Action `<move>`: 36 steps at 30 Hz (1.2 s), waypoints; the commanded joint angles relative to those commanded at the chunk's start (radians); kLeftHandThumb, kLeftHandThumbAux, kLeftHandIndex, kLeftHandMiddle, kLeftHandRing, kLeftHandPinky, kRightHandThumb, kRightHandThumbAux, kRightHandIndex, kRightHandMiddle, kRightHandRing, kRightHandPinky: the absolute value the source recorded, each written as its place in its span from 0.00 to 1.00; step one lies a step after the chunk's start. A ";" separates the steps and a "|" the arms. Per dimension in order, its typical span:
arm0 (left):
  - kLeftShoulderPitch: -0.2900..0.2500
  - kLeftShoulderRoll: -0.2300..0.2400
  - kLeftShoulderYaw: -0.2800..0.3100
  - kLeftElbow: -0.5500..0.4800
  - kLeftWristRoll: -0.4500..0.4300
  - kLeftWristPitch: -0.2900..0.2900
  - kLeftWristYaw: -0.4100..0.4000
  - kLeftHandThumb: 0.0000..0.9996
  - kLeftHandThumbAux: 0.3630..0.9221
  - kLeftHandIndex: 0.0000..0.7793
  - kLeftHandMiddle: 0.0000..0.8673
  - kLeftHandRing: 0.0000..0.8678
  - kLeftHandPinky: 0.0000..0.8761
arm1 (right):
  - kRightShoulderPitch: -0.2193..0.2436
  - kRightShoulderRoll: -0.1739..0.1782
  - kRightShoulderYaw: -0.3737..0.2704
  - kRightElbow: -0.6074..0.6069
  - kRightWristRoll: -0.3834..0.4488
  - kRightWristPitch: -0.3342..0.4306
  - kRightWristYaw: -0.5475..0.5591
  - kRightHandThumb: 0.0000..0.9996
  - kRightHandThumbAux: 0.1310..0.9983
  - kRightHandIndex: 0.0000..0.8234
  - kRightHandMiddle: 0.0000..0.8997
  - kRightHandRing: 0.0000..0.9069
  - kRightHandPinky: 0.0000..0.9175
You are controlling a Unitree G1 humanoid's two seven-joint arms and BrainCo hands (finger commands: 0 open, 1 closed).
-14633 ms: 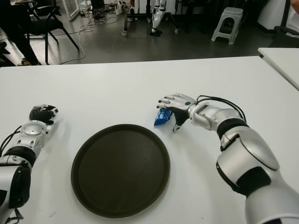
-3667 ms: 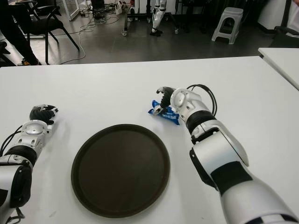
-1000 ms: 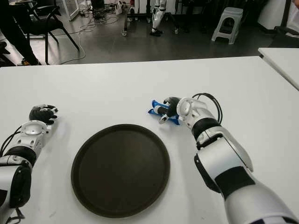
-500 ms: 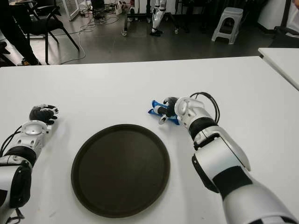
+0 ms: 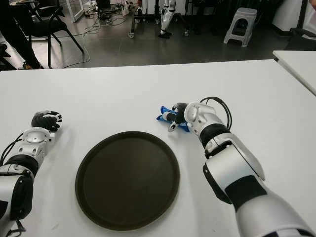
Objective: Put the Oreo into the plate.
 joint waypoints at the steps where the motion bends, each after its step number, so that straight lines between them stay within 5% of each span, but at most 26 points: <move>1: 0.000 0.000 0.000 0.000 0.000 0.001 0.002 0.69 0.64 0.53 0.58 0.64 0.60 | -0.001 0.000 0.001 0.000 -0.002 0.005 0.000 0.00 0.74 0.00 0.00 0.00 0.00; 11: -0.003 0.001 -0.013 -0.001 0.009 0.010 0.008 0.69 0.64 0.53 0.50 0.54 0.50 | -0.008 -0.004 -0.003 -0.007 0.002 0.029 0.004 0.00 0.73 0.00 0.02 0.00 0.00; 27: -0.001 0.000 -0.007 -0.002 -0.006 0.000 -0.006 0.69 0.63 0.53 0.58 0.63 0.60 | -0.015 0.000 0.041 -0.002 -0.039 0.050 0.004 0.00 0.77 0.00 0.03 0.00 0.00; 36: -0.002 -0.001 0.002 0.000 -0.010 0.001 -0.003 0.69 0.63 0.53 0.51 0.54 0.53 | -0.023 0.001 0.060 0.016 -0.059 0.056 0.004 0.00 0.80 0.00 0.04 0.00 0.00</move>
